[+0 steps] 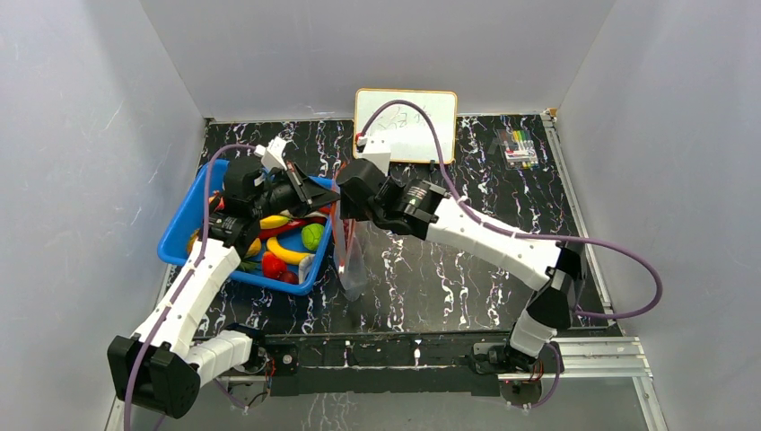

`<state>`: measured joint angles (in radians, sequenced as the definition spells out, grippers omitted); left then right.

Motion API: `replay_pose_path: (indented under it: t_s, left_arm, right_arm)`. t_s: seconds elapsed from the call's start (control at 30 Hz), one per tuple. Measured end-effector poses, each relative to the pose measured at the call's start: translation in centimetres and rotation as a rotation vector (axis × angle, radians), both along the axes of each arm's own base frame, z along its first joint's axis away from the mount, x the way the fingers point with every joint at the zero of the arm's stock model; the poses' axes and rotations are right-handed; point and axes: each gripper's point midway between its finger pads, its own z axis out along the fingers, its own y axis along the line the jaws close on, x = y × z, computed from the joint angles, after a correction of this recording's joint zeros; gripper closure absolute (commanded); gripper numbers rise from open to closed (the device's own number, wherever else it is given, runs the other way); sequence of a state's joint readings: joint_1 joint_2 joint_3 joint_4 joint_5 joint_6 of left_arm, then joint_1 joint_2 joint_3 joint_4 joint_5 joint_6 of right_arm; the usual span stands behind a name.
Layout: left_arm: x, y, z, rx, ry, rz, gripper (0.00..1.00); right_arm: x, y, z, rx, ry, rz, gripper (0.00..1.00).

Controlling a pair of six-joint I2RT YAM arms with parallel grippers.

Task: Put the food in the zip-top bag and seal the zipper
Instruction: Adjust the zipper food storage bag at the center of the board.

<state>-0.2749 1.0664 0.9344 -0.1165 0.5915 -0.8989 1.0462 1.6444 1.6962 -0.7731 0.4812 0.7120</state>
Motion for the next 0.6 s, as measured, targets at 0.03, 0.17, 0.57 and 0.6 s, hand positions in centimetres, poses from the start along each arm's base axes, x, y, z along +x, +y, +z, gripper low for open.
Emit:
replay_pose_path:
  t_s: [0.03,0.17,0.57,0.6]
  left_arm:
    - [-0.1,-0.1,-0.1,0.002,0.002,-0.002,1.0]
    - [-0.2,0.0,-0.4,0.023,-0.002,-0.005,1.0]
    - [0.8,2.1,-1.7,0.26,0.002,0.012,1.0]
    - [0.8,2.0,-1.9,0.263,0.006,0.006,1.0]
  right_arm:
    - [0.1,-0.2,-1.2,-0.042,0.013,-0.009,0.61]
    - [0.3,-2.0,-2.3,-0.129,0.013,-0.051,0.78]
    - [0.9,-12.0,1.3,-0.159,-0.082,-0.227,1.0]
    - [0.8,-12.1,1.6,-0.154,-0.088,-0.222,1.0]
